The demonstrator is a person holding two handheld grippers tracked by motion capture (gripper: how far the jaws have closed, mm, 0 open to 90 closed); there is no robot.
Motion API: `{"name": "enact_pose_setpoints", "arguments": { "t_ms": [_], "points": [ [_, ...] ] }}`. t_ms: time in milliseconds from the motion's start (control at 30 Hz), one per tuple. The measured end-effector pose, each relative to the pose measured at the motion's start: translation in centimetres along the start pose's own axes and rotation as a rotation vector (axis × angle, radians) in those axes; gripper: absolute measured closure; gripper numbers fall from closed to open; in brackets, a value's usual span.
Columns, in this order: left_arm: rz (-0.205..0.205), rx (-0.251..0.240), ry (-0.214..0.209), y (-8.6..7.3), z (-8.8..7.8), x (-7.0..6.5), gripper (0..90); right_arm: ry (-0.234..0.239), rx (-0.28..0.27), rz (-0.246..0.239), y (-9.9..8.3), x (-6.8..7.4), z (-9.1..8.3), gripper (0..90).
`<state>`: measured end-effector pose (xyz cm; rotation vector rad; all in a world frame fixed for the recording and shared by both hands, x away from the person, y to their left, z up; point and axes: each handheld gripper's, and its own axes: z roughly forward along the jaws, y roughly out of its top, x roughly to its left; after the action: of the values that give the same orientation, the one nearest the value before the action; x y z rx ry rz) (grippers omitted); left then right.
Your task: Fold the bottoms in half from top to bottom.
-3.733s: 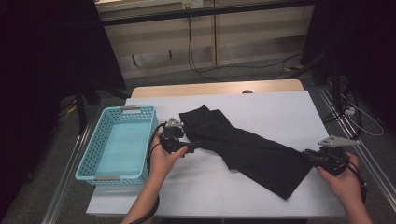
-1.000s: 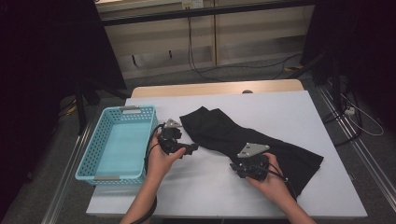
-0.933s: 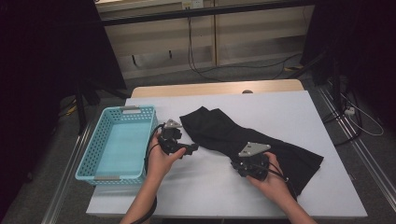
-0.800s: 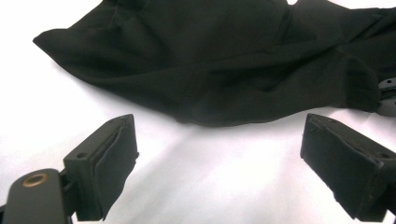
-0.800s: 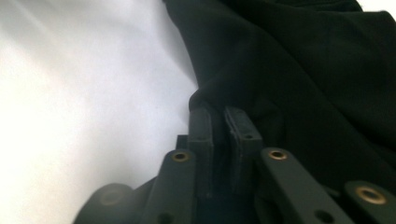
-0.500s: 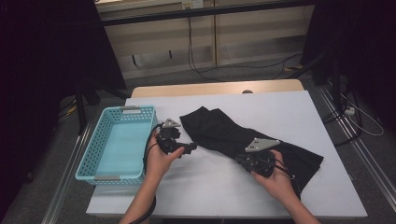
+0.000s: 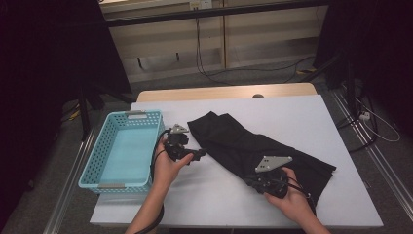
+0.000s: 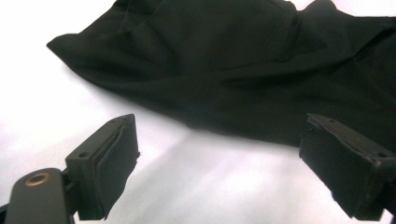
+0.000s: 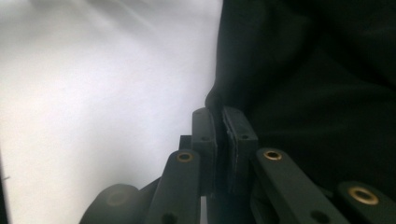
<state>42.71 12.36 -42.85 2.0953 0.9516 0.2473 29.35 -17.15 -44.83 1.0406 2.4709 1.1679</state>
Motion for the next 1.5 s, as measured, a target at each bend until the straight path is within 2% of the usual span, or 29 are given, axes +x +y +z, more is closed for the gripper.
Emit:
{"name": "enact_pose_setpoints", "arguments": {
  "t_ms": [167,300,433,500,567,633,733,800,867,933,1000,1033,1100,1200,1300,1367,1500],
  "points": [
    [0.005,-0.020,0.016,0.3,0.0,0.1,16.7,0.020,0.018,-0.010,-0.4,0.5,-0.3,84.0],
    [0.028,-0.026,0.038,0.6,0.3,0.3,20.9,0.034,0.034,-0.020,-0.7,0.7,-0.5,84.1],
    [0.012,-0.056,0.045,1.1,0.7,0.7,33.2,0.053,0.036,-0.014,-1.0,0.6,-0.7,84.1],
    [0.028,-0.041,0.064,1.5,1.2,0.8,36.8,0.064,0.040,-0.014,-1.1,0.6,-0.7,84.1],
    [0.041,-0.042,0.063,1.8,1.8,0.9,42.1,0.067,0.048,-0.018,-1.1,0.6,-0.7,84.1],
    [0.071,-0.018,0.091,2.0,2.3,1.0,45.2,0.068,0.055,-0.027,-1.0,0.7,-0.6,84.1],
    [0.080,-0.009,0.121,2.2,3.0,1.5,48.7,0.072,0.048,-0.034,-1.1,0.6,-0.8,84.1],
    [0.063,0.001,0.104,2.1,3.5,1.8,54.1,0.080,0.042,-0.029,-1.1,0.5,-1.0,84.1],
    [0.061,0.014,0.110,1.8,3.9,1.9,56.7,0.082,0.041,-0.033,-1.1,0.5,-1.1,84.1],
    [0.038,0.033,0.082,1.4,4.5,2.1,58.0,0.081,0.042,-0.035,-1.1,0.5,-1.1,84.0],
    [0.054,0.047,0.095,1.2,4.8,2.3,60.0,0.076,0.046,-0.038,-1.2,0.5,-1.0,84.0],
    [0.050,0.038,0.092,1.1,4.9,2.3,61.2,0.074,0.046,-0.038,-1.2,0.5,-1.0,84.0],
    [0.060,0.047,0.100,1.2,4.9,2.4,64.8,0.074,0.045,-0.037,-1.2,0.5,-1.0,84.0],
    [0.028,0.063,0.074,1.3,4.8,2.3,75.8,0.077,0.047,-0.032,-1.2,0.4,-0.9,84.0],
    [0.008,0.088,0.066,1.6,4.7,2.4,86.7,0.075,0.051,-0.030,-1.3,0.4,-0.7,83.9],
    [-0.024,0.084,0.066,1.7,4.7,2.3,88.1,0.076,0.053,-0.029,-1.3,0.4,-0.6,83.9],
    [-0.035,0.060,0.077,2.1,3.8,2.7,88.7,0.081,0.056,-0.028,-1.2,0.3,-0.6,84.0]
  ]
}}
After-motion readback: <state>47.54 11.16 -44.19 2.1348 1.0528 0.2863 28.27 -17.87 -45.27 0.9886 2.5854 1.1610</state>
